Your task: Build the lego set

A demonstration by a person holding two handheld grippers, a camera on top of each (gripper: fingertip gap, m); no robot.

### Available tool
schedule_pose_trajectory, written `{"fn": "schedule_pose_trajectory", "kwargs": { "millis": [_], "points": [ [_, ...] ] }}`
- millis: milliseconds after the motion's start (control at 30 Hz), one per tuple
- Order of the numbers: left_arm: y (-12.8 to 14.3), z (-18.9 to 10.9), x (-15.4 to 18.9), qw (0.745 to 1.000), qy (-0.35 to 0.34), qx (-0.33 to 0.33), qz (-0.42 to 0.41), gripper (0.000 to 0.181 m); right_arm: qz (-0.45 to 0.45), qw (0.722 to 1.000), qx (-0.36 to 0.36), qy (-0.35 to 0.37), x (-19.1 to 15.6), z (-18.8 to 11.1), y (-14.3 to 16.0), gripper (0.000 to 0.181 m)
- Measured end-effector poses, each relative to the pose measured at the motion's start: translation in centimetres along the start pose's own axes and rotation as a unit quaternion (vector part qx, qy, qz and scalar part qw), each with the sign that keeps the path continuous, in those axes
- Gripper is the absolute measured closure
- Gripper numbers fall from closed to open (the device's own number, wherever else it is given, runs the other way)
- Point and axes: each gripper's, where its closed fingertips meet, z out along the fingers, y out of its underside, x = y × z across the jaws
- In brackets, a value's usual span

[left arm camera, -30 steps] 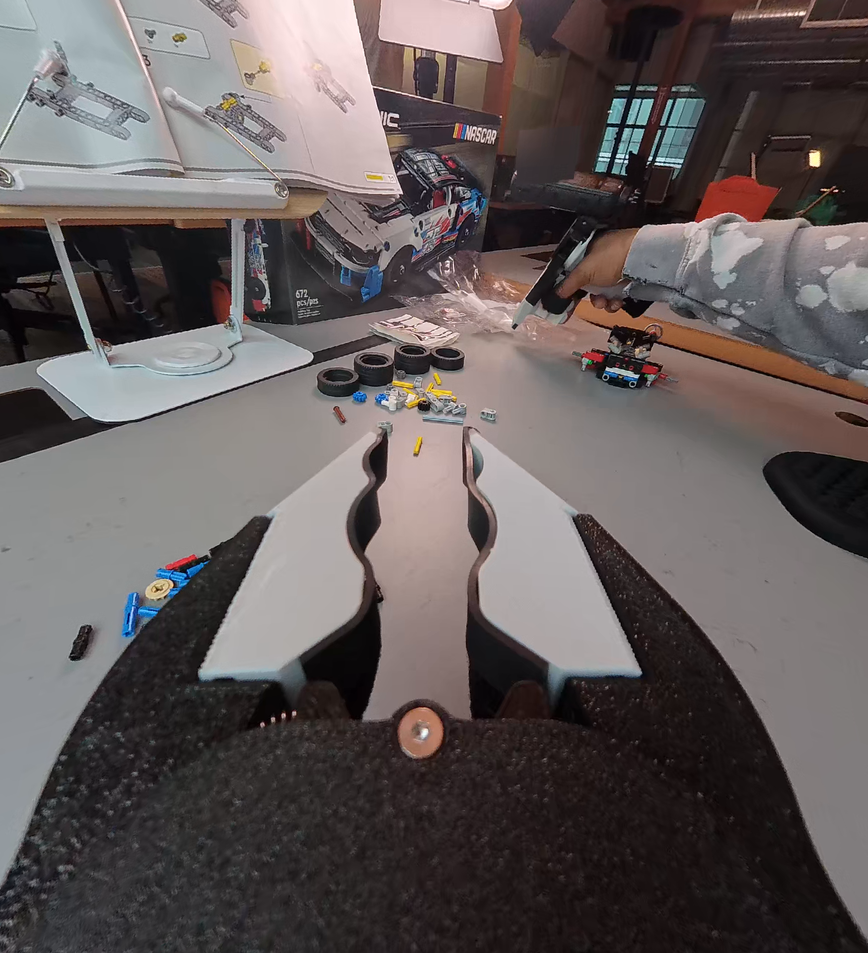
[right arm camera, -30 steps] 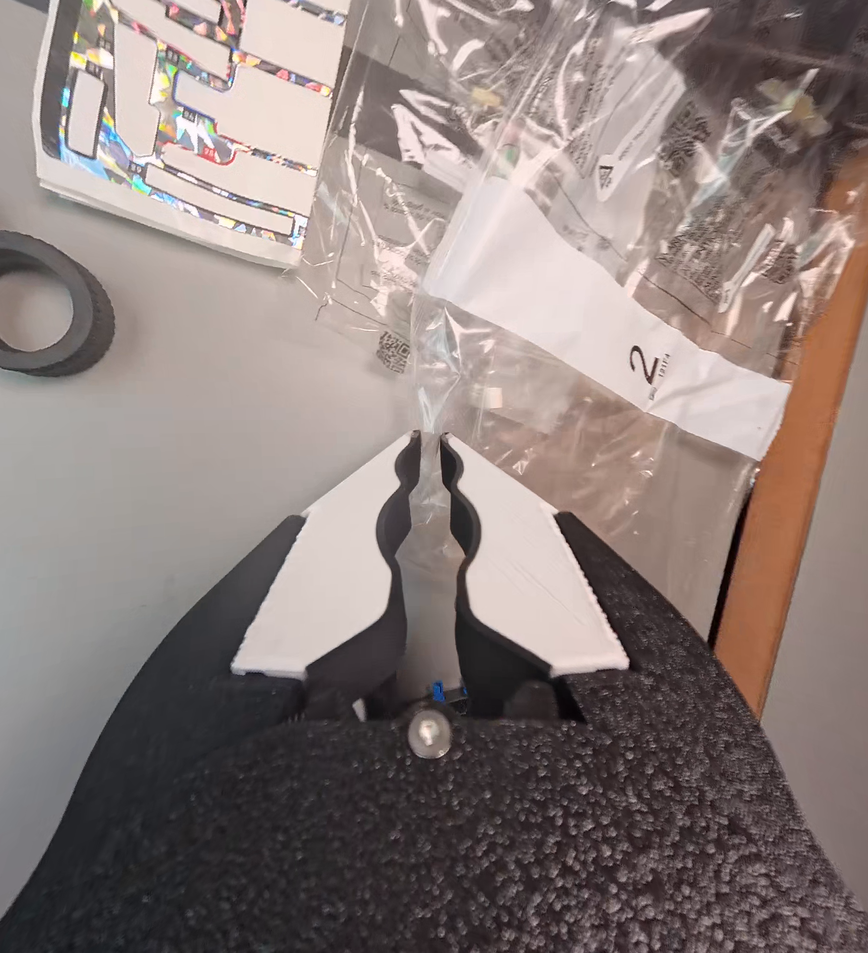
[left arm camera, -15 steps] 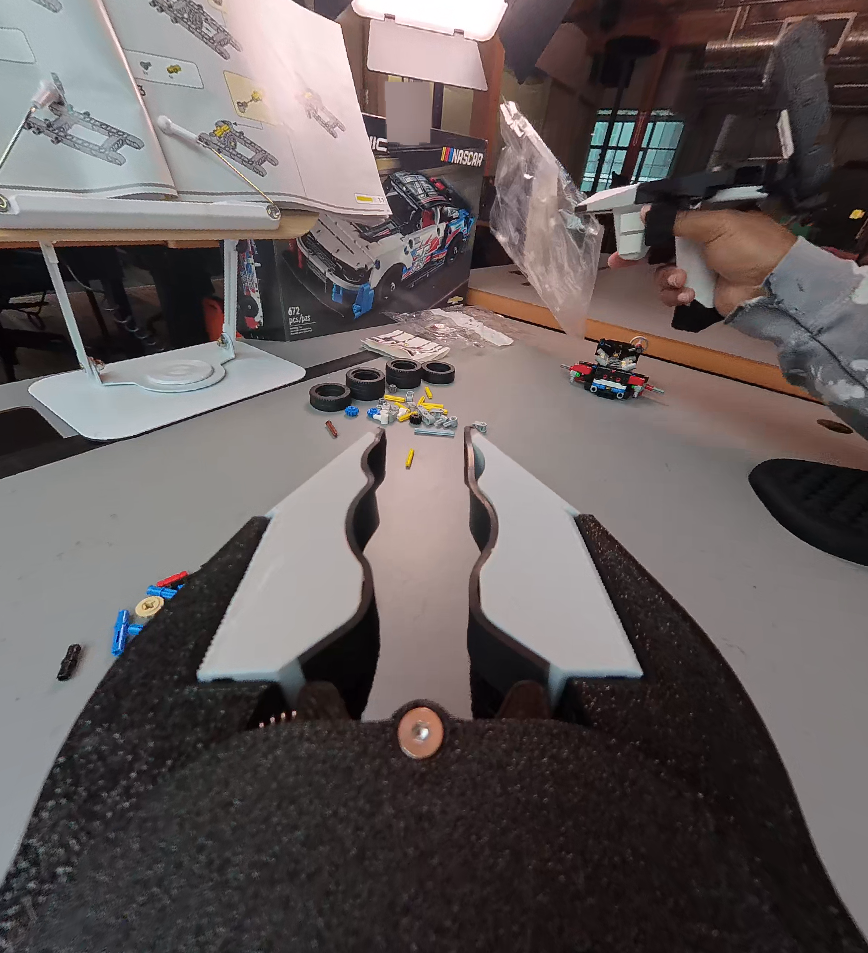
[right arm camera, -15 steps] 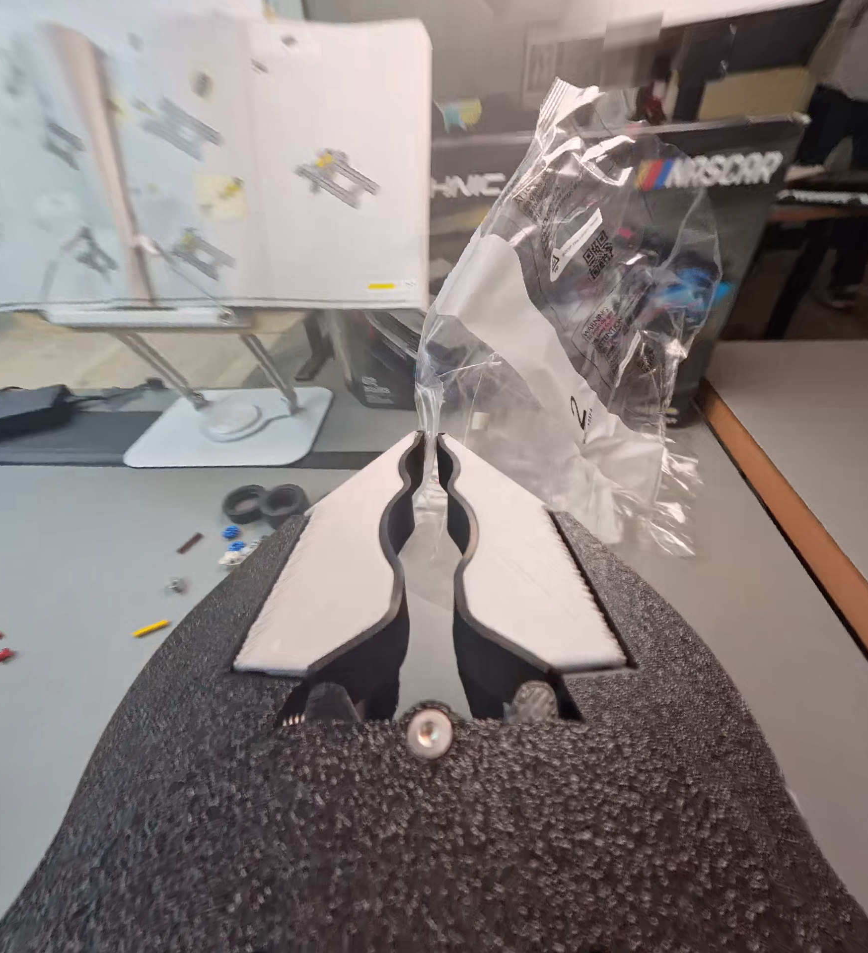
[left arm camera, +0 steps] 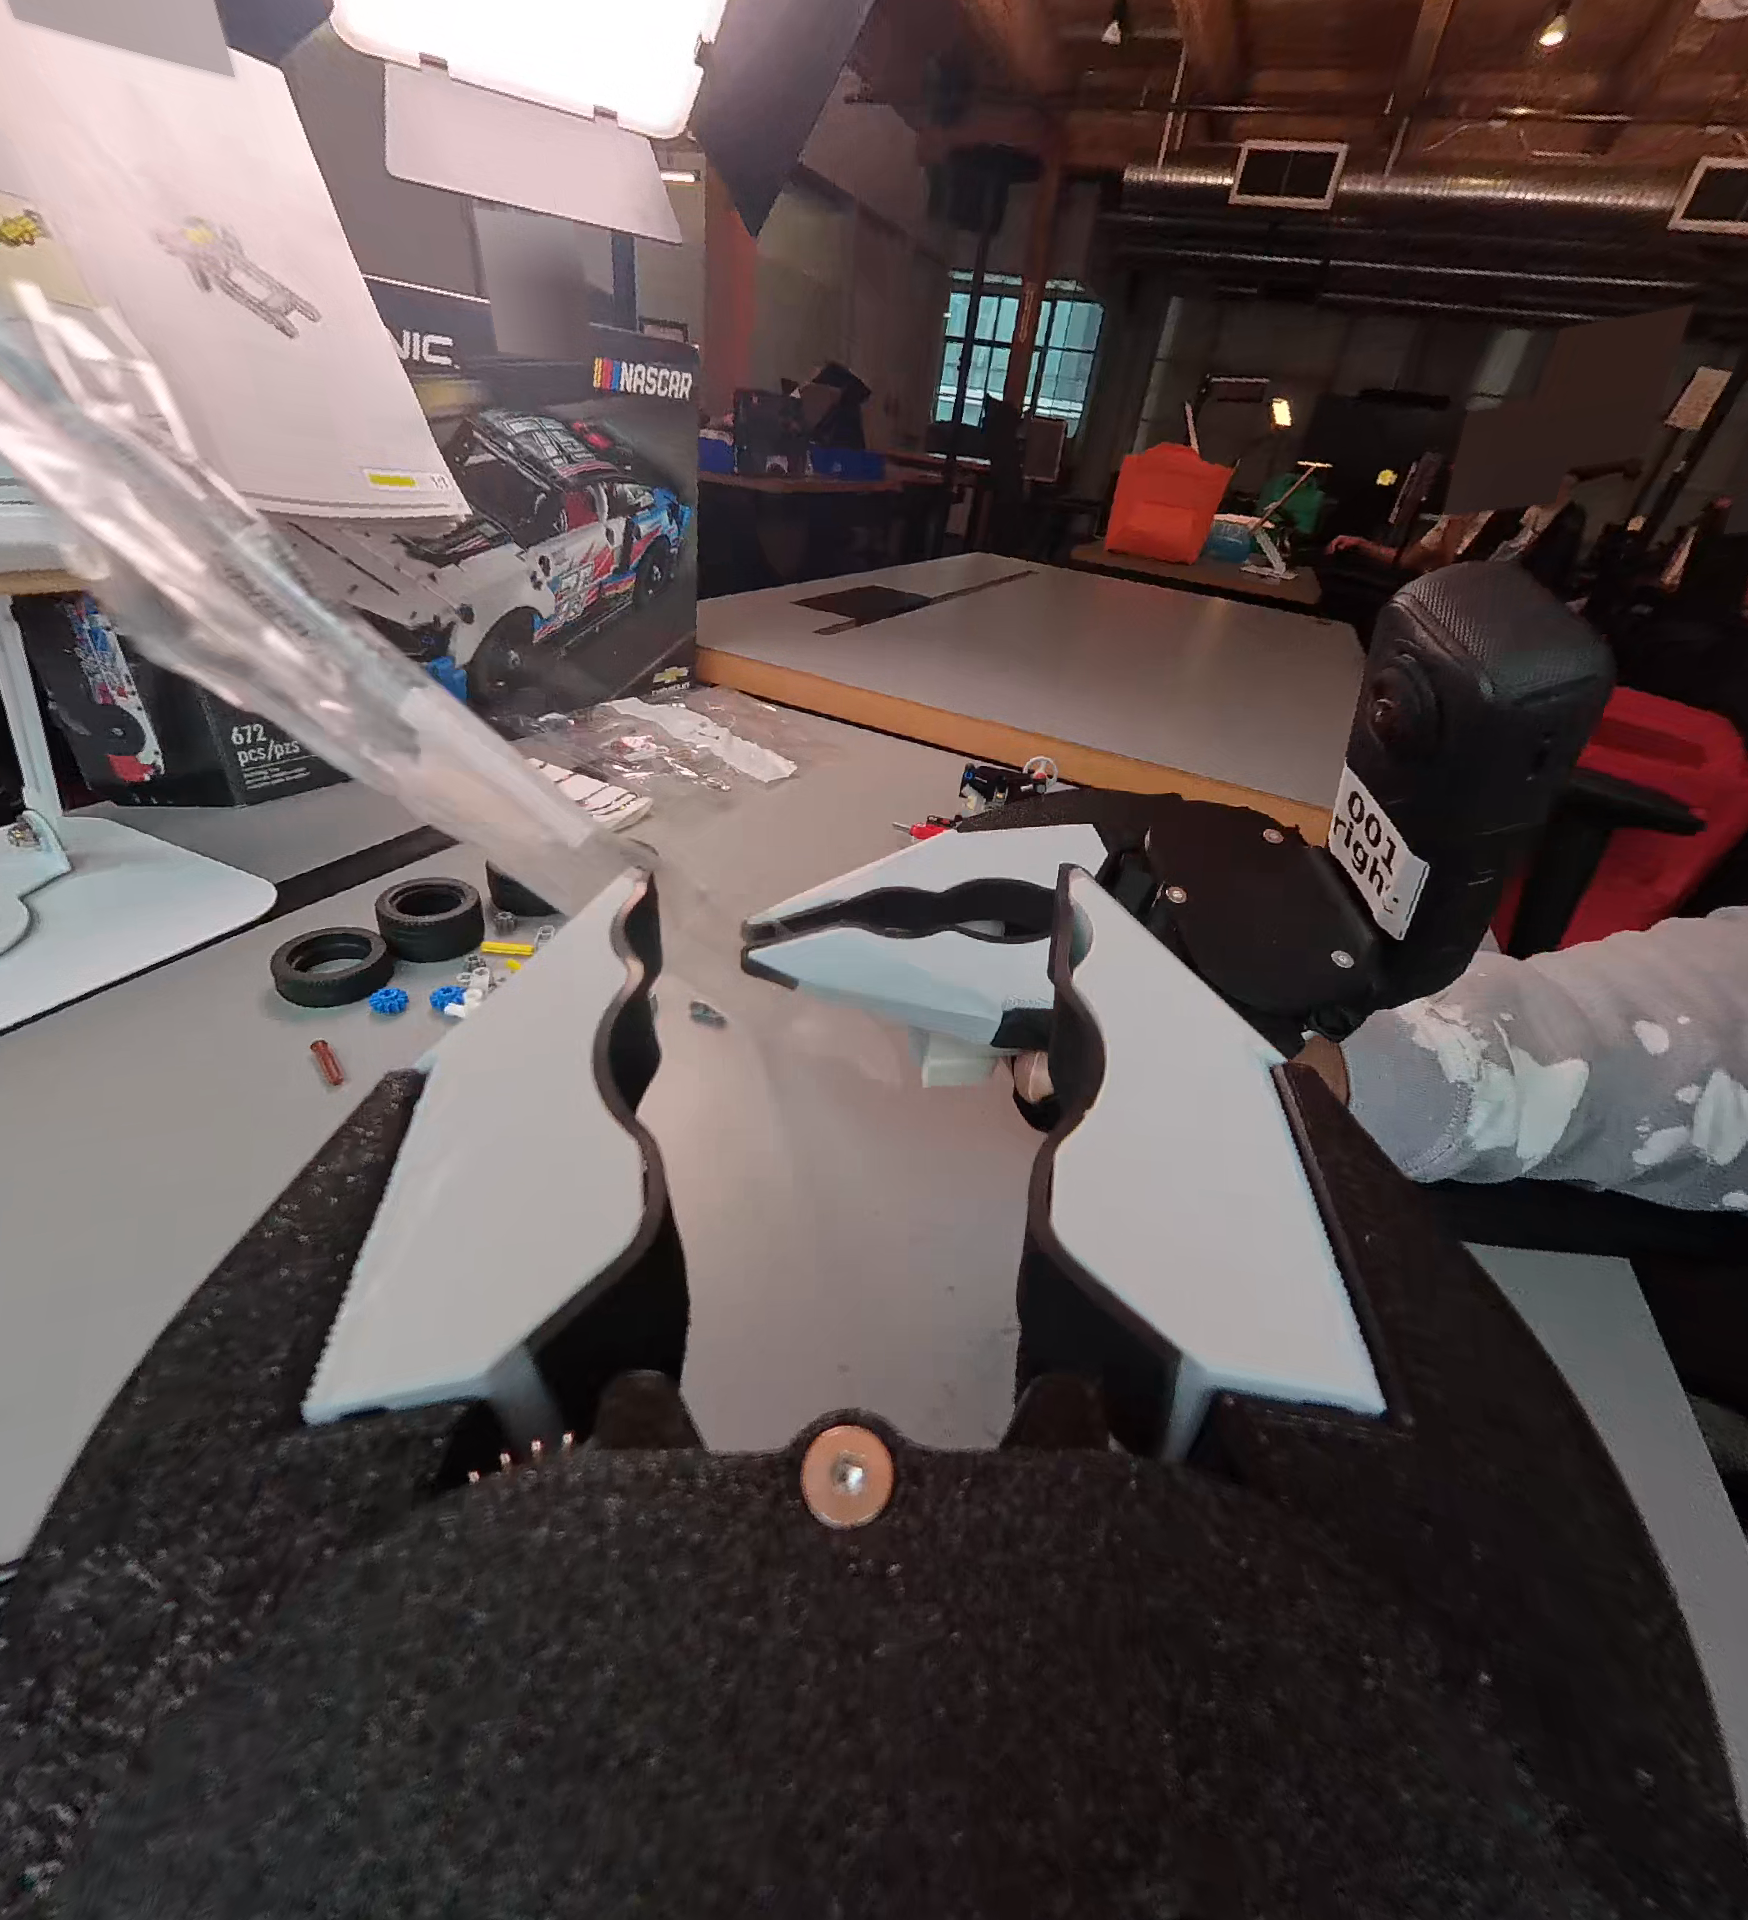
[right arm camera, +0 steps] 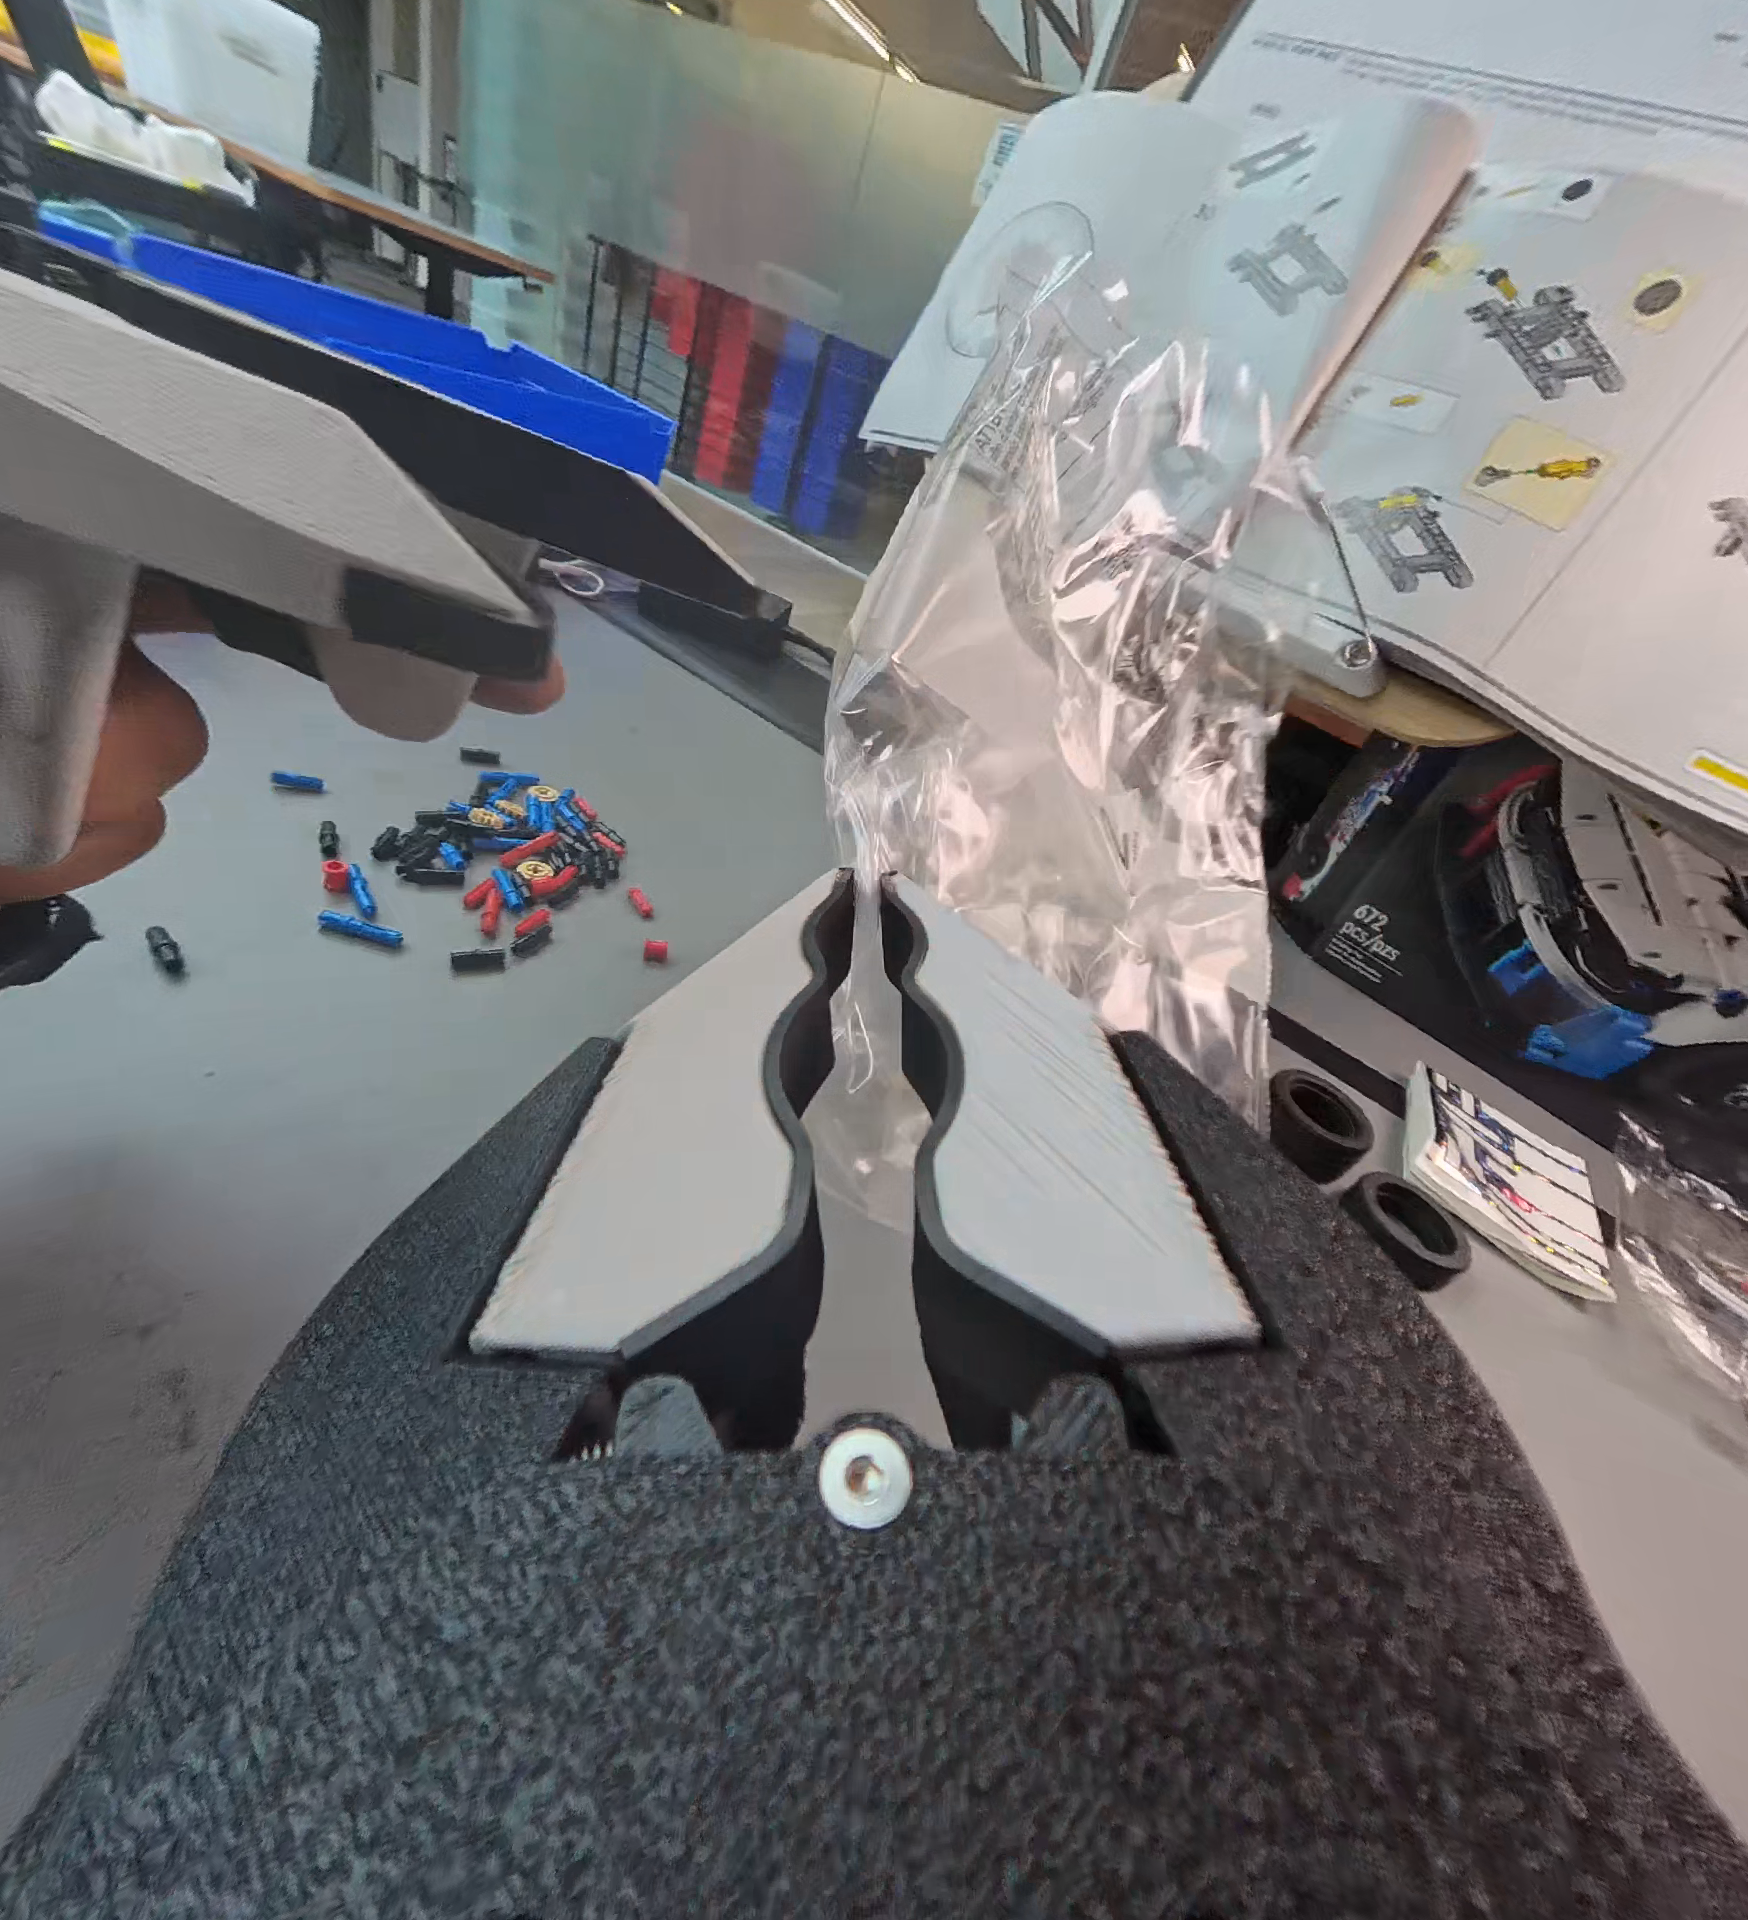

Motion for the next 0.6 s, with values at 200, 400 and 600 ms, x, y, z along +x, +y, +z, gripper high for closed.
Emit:
{"fn": "schedule_pose_trajectory", "kwargs": {
  "millis": [200,400,600],
  "points": [
    [0.3,-1.9,-3.8,0.992,-0.056,0.008,-0.113,0.115,-0.064,0.997,0.037,-0.011,-2.4,-0.9,-1.9,0.177],
    [-0.2,-3.1,-5.1,0.962,0.007,0.052,-0.268,0.127,-0.241,0.967,0.077,-0.009,-5.9,-1.6,-2.8,0.178],
    [0.4,-4.0,-5.2,0.98,0.02,0.028,-0.196,0.168,-0.264,0.957,0.08,-0.09,-9.4,-1.9,-1.9,0.171]
  ]
}}
